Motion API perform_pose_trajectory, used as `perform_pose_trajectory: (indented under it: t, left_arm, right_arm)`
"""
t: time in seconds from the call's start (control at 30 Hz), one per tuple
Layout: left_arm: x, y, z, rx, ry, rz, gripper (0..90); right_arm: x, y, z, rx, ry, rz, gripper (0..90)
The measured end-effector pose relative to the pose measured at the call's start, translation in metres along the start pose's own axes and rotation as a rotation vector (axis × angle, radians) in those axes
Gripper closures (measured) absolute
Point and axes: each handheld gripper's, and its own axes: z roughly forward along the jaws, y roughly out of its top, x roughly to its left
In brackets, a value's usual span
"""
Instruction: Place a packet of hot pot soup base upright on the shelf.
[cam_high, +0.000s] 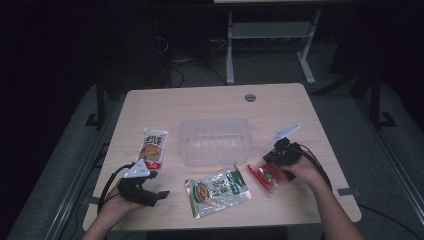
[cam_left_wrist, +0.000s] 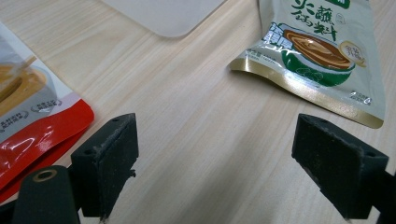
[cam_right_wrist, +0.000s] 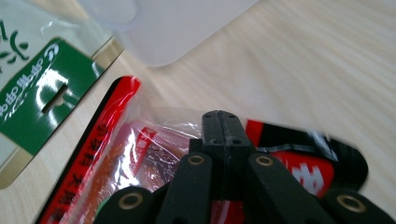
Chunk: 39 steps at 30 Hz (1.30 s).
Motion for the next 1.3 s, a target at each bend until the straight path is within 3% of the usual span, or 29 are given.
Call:
perform_pose_trajectory:
  t: [0.13, 0.27, 0.5, 0.8, 0.93, 1.13, 1.3]
  left_arm:
    - [-0.002, 0.001, 0.0, 0.001, -0.004, 0.002, 14.2]
    - [-0.005, 0.002, 0.001, -0.006, -0.007, 0.002, 14.2]
    - [-0.014, 0.007, 0.002, -0.011, -0.025, 0.018, 14.5]
    - [-0.029, 0.022, 0.007, -0.038, -0.055, 0.047, 14.5]
    - [-0.035, 0.034, 0.009, -0.048, -0.073, 0.058, 18.0]
    - [-0.044, 0.053, 0.018, -0.063, -0.123, 0.073, 25.3]
    - [-0.051, 0.071, 0.03, -0.069, -0.162, 0.102, 40.2]
  right_arm:
    - [0.008, 0.0, -0.002, 0.019, -0.008, -0.027, 89.9]
    - [0.014, -0.006, -0.004, 0.011, 0.023, -0.026, 89.9]
    - [0.018, -0.015, -0.014, 0.026, -0.008, -0.018, 89.8]
    - [0.018, -0.03, -0.041, -0.074, -0.045, 0.033, 89.5]
    - [0.022, -0.037, -0.051, -0.104, -0.058, 0.064, 79.9]
    - [0.029, -0.044, -0.055, -0.114, -0.091, 0.096, 56.4]
    - [0.032, -0.05, -0.058, -0.124, -0.116, 0.128, 43.5]
